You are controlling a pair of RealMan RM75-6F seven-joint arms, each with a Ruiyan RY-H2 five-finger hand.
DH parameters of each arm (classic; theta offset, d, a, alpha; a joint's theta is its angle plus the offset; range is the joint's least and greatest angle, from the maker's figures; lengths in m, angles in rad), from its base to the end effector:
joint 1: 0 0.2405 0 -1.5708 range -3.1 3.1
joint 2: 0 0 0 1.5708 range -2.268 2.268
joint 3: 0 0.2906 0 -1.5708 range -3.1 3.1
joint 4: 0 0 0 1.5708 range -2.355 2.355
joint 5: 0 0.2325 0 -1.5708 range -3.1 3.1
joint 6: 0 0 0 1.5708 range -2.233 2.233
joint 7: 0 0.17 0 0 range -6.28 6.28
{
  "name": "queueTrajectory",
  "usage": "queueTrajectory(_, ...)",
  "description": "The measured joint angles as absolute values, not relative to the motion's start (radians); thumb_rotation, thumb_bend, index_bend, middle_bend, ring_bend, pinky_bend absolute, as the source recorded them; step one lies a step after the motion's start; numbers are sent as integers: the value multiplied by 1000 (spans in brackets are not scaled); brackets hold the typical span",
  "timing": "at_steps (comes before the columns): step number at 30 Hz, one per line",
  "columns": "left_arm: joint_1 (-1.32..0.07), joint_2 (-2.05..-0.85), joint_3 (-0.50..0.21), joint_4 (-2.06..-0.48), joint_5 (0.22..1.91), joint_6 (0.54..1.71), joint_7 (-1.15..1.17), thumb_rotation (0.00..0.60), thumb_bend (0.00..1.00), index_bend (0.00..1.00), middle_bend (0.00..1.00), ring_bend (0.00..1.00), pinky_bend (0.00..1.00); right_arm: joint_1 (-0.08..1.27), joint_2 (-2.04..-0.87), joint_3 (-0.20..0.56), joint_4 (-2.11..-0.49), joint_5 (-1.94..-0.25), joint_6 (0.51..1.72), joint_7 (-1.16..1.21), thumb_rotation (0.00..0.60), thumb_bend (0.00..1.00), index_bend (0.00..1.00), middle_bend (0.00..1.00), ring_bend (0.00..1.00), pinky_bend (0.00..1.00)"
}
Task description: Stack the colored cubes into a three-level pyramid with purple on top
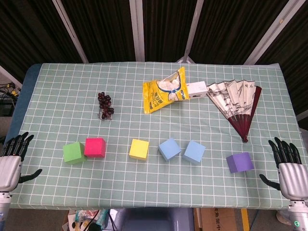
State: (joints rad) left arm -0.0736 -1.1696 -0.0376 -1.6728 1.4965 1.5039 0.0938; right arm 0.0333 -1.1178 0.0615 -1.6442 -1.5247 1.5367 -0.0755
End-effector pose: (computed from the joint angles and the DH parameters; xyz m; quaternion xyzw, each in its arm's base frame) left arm -0.3348 0.2034 0.1307 -0.5891 -0.3960 -0.3916 0.5855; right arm -0.3458 -0.1957 0.1590 0.5880 -0.3660 0.3841 0.6105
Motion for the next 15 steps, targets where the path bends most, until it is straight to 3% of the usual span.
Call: queueTrajectory(15, -72, -1167, -37, -1675, 1492, 1502, 88, 600, 0, 0, 0, 0, 0, 34, -1123, 61, -1641, -1530, 1538, -75, 600, 143, 0, 0, 0, 0)
